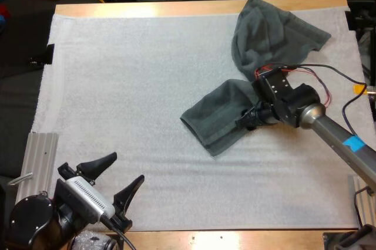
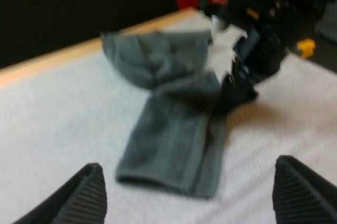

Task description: Pick towel from pile, fold and stack

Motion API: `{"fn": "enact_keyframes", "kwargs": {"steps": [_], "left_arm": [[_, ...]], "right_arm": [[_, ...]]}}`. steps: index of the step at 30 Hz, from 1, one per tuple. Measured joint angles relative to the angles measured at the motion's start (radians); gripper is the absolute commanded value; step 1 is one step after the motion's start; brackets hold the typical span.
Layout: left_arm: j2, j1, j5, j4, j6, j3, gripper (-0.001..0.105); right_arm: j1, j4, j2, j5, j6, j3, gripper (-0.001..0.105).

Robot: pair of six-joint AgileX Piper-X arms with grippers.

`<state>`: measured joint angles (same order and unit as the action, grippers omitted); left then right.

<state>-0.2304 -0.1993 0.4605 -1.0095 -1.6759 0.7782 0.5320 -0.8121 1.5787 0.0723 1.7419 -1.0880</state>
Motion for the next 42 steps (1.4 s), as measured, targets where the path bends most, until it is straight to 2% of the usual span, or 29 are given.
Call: {"fn": "enact_keyframes", "kwargs": {"steps": [18, 19, 24, 32, 36, 42], "left_arm": [[0.000, 0.000, -0.074, -0.267, 0.000, 0.001, 0.063], [0.000, 0.000, -0.074, -0.274, 0.000, 0.001, 0.063], [0.000, 0.000, -0.074, -0.297, 0.000, -0.009, 0.063], [0.000, 0.000, -0.074, -0.277, 0.000, -0.009, 0.063], [0.000, 0.000, -0.074, -0.227, 0.000, -0.009, 0.063], [0.000, 0.000, -0.021, -0.188, 0.000, -0.009, 0.063]], "right_arm": [[0.000, 0.137, 0.096, 0.000, -0.061, 0.000, 0.069], [0.000, 0.144, 0.096, 0.000, -0.065, 0.000, 0.067], [0.000, 0.150, 0.096, 0.026, -0.081, 0.000, 0.038], [0.000, 0.150, 0.096, 0.070, -0.081, 0.000, 0.003], [0.000, 0.150, 0.096, 0.072, -0.081, 0.000, 0.000], [0.000, 0.145, 0.082, 0.072, -0.081, 0.000, 0.000]]}}
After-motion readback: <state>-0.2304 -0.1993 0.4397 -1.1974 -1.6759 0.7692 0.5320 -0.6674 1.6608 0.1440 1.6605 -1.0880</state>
